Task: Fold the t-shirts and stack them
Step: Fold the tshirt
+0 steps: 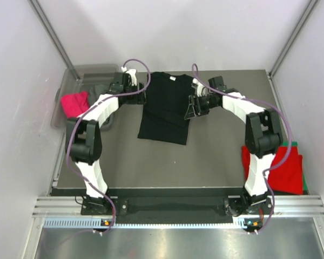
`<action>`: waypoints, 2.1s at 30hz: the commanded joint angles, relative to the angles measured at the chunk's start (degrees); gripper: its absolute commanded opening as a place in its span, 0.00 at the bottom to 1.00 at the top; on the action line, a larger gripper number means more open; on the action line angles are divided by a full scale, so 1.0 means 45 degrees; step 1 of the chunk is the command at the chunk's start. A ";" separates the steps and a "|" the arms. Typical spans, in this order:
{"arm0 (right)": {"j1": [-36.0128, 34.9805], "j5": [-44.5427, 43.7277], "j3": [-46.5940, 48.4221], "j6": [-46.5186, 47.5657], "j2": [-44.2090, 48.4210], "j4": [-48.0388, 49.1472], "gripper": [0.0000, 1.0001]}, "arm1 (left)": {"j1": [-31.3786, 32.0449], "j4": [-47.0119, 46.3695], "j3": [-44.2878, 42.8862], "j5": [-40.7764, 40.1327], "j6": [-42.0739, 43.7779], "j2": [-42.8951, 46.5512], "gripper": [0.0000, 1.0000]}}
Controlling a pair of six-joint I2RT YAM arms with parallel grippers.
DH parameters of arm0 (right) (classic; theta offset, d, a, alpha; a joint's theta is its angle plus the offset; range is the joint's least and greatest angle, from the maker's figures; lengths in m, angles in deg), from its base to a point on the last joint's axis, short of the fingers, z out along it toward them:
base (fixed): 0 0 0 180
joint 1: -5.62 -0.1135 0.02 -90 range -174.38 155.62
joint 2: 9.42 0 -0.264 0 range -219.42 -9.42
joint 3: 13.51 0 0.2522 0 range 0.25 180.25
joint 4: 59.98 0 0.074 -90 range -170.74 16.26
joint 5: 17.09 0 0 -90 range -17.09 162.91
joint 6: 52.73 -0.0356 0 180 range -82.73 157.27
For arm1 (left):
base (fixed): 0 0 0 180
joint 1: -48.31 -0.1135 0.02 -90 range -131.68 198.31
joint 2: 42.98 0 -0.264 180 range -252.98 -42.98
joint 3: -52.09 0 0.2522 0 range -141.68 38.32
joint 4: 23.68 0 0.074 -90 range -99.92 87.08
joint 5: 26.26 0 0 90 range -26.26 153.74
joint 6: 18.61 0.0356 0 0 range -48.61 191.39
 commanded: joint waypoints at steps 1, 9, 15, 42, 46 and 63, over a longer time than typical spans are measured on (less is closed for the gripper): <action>0.0247 -0.0490 -0.0687 0.0237 0.3012 0.0096 0.56 | -0.0052 -0.0073 0.0413 -0.0567 0.0064 0.2810 0.76; 0.0208 0.0639 -0.6936 -0.3019 0.6729 0.2650 0.62 | -0.0286 0.6667 -0.0172 0.4466 0.0535 0.2390 0.62; 0.0149 0.1500 -0.8270 -0.5992 0.6245 0.5036 0.56 | -0.0911 0.5930 0.2346 0.5707 -0.0188 0.2309 0.65; -0.0944 0.1481 -0.6746 -0.6443 0.1790 0.5857 0.53 | -0.1009 0.5208 0.1879 0.5726 -0.0950 -0.1108 0.63; -0.0964 0.1325 -0.6784 -0.6404 0.1615 0.5838 0.51 | -0.0970 0.5130 0.1742 0.5823 -0.0989 -0.1363 0.58; -0.0964 0.0721 -0.6373 -0.5957 0.1414 0.5584 0.00 | -0.0970 0.4643 0.1859 0.5588 -0.1399 -0.1149 0.00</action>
